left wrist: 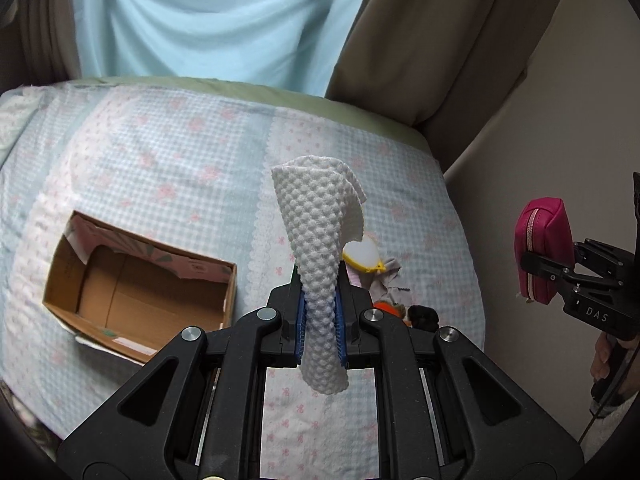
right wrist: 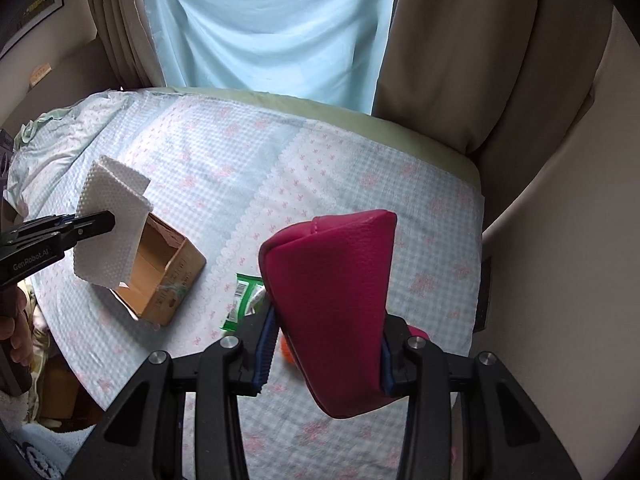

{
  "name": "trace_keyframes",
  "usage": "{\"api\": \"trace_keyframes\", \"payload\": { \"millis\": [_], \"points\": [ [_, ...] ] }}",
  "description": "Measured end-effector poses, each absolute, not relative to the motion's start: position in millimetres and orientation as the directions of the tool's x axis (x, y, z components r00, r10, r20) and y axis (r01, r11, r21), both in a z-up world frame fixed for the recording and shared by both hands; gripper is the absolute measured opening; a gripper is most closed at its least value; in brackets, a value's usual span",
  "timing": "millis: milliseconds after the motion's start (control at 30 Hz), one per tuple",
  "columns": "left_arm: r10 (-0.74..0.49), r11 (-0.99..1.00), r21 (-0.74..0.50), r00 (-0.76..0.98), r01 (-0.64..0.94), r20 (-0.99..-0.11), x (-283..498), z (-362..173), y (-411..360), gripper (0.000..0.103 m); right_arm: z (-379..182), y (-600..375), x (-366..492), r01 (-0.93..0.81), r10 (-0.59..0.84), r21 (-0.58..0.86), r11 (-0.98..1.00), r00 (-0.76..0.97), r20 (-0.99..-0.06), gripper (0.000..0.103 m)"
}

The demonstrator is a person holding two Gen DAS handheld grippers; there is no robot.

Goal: Organize soft objects
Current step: 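Lift the white cloth with left tool while right tool carries magenta pouch toward box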

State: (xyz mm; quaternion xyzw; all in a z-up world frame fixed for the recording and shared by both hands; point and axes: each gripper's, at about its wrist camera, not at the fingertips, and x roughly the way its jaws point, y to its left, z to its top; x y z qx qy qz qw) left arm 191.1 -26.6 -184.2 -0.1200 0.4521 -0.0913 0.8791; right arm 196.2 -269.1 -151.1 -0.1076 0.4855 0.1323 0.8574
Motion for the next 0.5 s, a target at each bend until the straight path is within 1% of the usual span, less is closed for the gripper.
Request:
{"api": "trace_keyframes", "payload": {
  "millis": [100,267,500],
  "points": [
    [-0.258,0.956,-0.289,0.587,0.042,-0.767,184.8,-166.4,6.5,0.01,-134.6,-238.2,185.1,-0.313,0.149,-0.019,0.95,0.503,-0.851,0.038],
    [-0.262,0.954,-0.298,0.586,0.037,-0.766,181.1,-149.6,70.4,0.01,-123.6,-174.2,174.3,-0.27,0.194,0.06,0.961,0.501,-0.844,0.038],
    [-0.268,0.961,-0.265,0.532,0.083,-0.803,191.8,-155.0,157.9,0.01,-122.8,-69.7,166.3,-0.204,0.216,0.128,0.971,0.502,-0.837,0.038]
  ]
}}
